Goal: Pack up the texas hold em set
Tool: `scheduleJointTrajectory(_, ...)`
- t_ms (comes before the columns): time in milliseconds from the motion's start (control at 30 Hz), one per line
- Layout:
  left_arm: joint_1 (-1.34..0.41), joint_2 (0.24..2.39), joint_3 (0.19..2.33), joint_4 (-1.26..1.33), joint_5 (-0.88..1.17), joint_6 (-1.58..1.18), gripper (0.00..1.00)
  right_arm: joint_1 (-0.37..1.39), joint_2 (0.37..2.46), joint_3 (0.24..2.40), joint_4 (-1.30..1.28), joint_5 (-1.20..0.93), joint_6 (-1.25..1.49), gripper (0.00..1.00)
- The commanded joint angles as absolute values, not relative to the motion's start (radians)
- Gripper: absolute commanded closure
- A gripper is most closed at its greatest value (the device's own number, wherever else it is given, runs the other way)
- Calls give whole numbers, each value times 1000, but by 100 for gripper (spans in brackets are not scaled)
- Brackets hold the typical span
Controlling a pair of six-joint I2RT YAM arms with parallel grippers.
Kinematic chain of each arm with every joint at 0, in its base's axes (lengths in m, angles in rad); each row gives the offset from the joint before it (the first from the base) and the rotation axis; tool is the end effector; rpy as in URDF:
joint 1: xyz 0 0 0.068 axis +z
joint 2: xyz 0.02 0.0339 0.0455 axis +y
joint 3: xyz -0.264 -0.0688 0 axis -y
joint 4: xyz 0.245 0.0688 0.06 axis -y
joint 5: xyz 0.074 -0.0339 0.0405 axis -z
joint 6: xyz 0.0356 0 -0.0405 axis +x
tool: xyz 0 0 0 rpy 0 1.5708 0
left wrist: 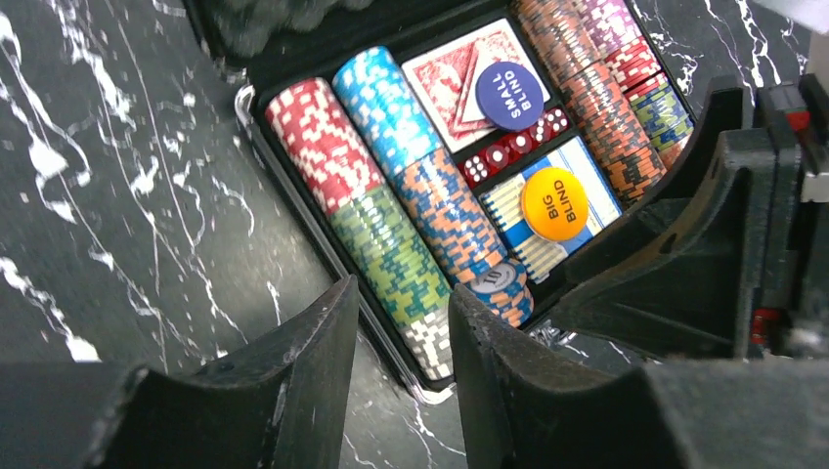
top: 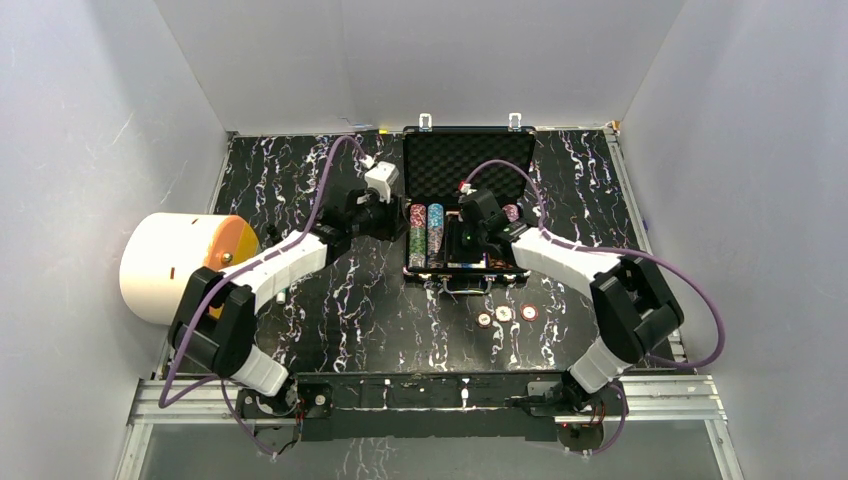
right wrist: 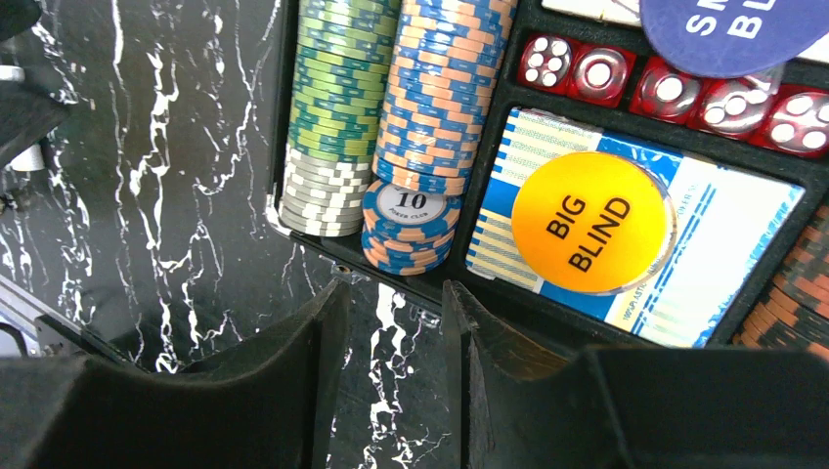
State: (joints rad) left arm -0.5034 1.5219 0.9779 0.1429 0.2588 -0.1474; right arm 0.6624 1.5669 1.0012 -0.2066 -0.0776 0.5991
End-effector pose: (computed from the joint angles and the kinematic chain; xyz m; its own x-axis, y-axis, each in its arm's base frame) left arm 0.3001 -0.1757 0.2594 -0.4371 0.0786 -0.8960 0.6152 0.7528 -0.2340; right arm 0.2636 0.2091 0.2204 -0.8248 0.0696 -0.5611 -0.2323 0.8630 0.4486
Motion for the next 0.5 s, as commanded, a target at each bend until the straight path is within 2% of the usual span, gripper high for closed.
scheduleJointTrajectory(0,-504,1444,925,138,186,-327,61,676,1610,1057,-205,-90,560,52)
scheduleJointTrajectory(467,-504,1410,890,115,162,-345,59,678,1695,1117,-193,-18,539,58)
